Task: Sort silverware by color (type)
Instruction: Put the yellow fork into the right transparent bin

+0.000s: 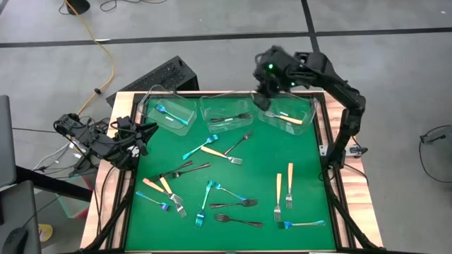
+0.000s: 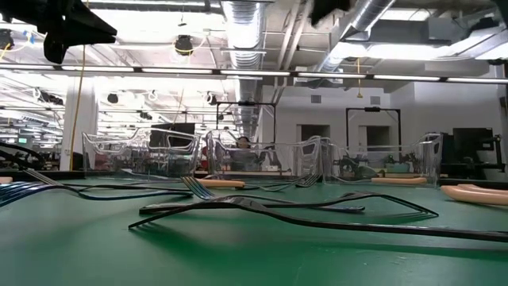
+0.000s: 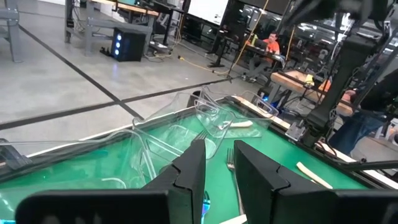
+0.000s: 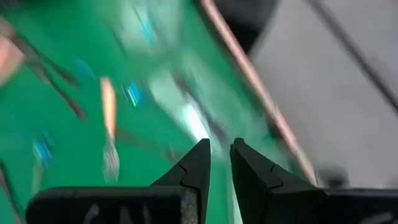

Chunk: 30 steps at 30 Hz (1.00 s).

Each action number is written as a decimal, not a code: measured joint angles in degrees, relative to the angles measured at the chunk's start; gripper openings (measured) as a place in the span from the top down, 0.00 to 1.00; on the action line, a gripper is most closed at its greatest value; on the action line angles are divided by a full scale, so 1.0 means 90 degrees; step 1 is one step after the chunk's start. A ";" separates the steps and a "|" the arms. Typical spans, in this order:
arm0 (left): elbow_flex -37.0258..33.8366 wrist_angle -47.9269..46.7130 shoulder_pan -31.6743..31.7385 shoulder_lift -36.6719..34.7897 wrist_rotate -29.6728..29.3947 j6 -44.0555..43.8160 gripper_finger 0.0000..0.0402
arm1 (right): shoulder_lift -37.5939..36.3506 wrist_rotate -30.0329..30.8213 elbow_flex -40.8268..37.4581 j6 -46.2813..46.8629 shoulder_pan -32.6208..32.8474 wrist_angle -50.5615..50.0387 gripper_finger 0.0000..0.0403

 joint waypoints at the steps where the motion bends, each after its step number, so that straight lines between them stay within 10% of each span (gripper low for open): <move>1: 0.0001 -0.0003 -0.0001 0.0000 0.0009 -0.0001 0.83 | 0.0008 0.0077 -0.0098 0.0130 0.0030 -0.0189 0.78; 18: 0.0001 -0.0049 0.0001 0.0000 0.0033 0.0052 0.83 | -0.1831 0.0130 -0.5095 0.2368 0.1176 0.0238 0.78; 30: 0.0001 -0.0052 -0.0001 0.0000 0.0141 -0.0113 0.83 | -0.3510 0.0458 -0.6985 0.6445 0.2942 -0.0096 0.78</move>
